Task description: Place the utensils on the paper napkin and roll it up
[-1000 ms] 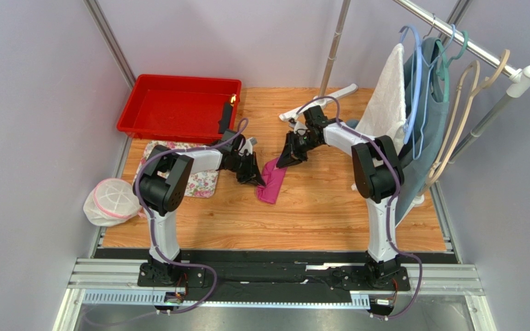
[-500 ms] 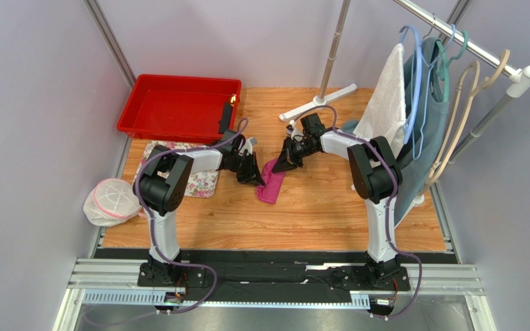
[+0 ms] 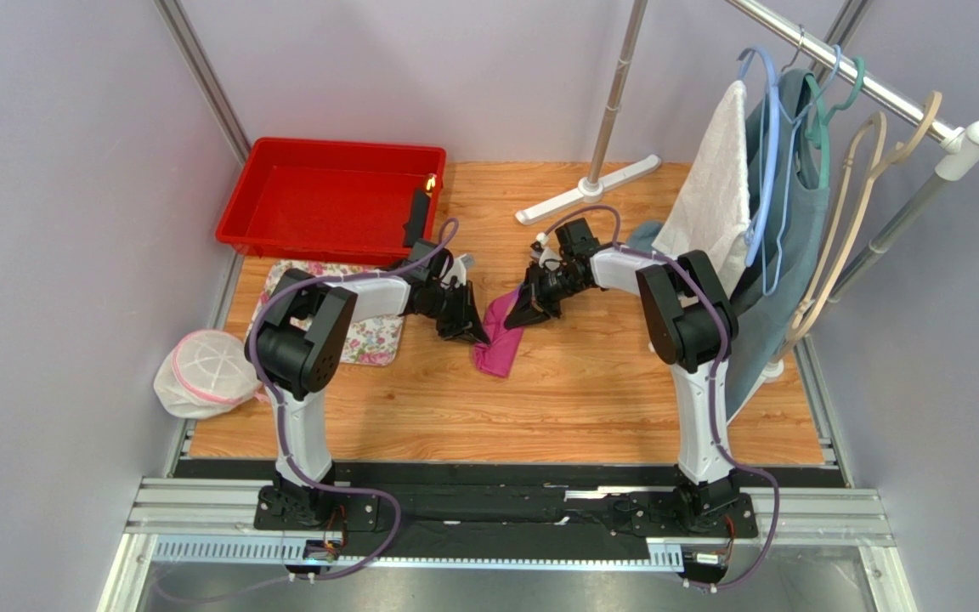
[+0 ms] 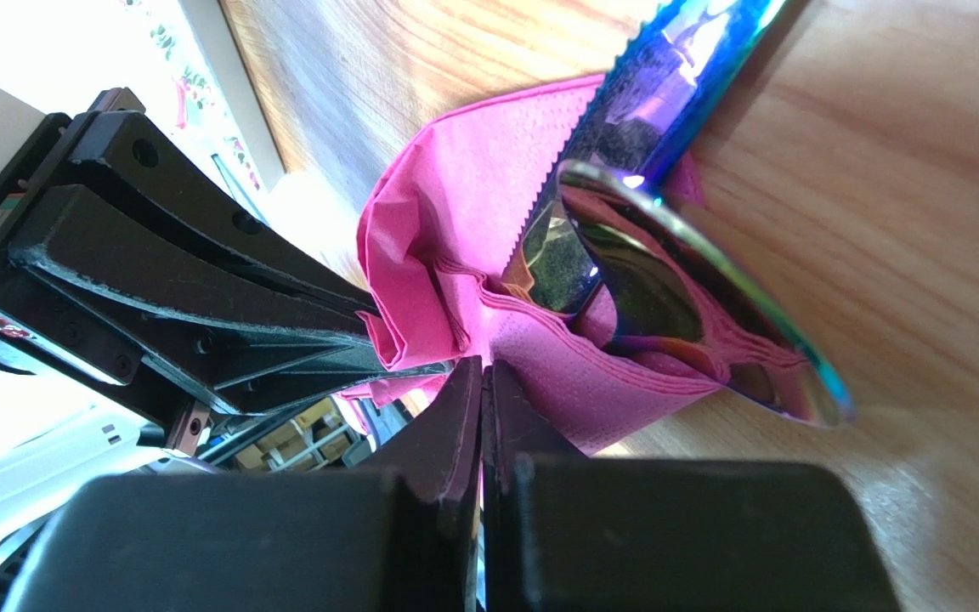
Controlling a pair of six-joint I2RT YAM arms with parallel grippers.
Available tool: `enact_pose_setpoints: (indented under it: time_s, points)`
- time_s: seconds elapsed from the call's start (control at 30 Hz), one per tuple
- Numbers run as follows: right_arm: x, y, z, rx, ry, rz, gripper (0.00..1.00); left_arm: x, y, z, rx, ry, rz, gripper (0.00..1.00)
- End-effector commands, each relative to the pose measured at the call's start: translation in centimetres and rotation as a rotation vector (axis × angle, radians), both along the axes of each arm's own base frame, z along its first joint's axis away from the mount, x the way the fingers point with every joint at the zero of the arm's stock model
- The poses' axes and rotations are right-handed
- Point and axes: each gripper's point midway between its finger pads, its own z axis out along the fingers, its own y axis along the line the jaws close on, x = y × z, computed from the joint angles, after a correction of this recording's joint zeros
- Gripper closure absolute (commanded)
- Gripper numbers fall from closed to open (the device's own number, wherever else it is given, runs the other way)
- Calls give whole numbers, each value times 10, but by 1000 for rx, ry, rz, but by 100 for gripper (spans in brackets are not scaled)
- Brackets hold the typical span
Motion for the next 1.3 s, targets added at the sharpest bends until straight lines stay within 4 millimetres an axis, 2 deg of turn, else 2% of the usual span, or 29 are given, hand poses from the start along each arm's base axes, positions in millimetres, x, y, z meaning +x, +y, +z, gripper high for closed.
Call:
enact_pose_setpoints:
  time_s: [0.0,0.13,0.2,0.37,0.67,0.77,1.07,1.23,1.27]
  points:
    - [-2,-8,-32,-82,13,-25,100,1,4,16,12,-74,-10,100]
    - [-1,-11,-39,-108,19,-40,100,5,-11,47,-61,-125,-21,100]
    - [-2,-12,-42,-122,26,-46,100,0,-20,56,-99,-123,-47,100]
    - [0,-14,-47,-148,30,-62,100,-14,-34,58,-140,-91,-72,100]
    - [0,-18,-53,-181,35,-81,100,-16,-60,55,-223,-98,-84,100]
    - [0,-19,-54,-190,34,-83,100,-18,-65,49,-229,-81,-79,100]
    - [-1,-19,-54,-200,39,-91,100,-17,-66,12,-194,-32,-45,100]
    - [-1,-19,-53,-197,39,-87,100,-21,-60,-7,-136,-7,-44,100]
    - [-1,-18,-51,-194,33,-79,100,-26,-53,-17,-94,31,-31,100]
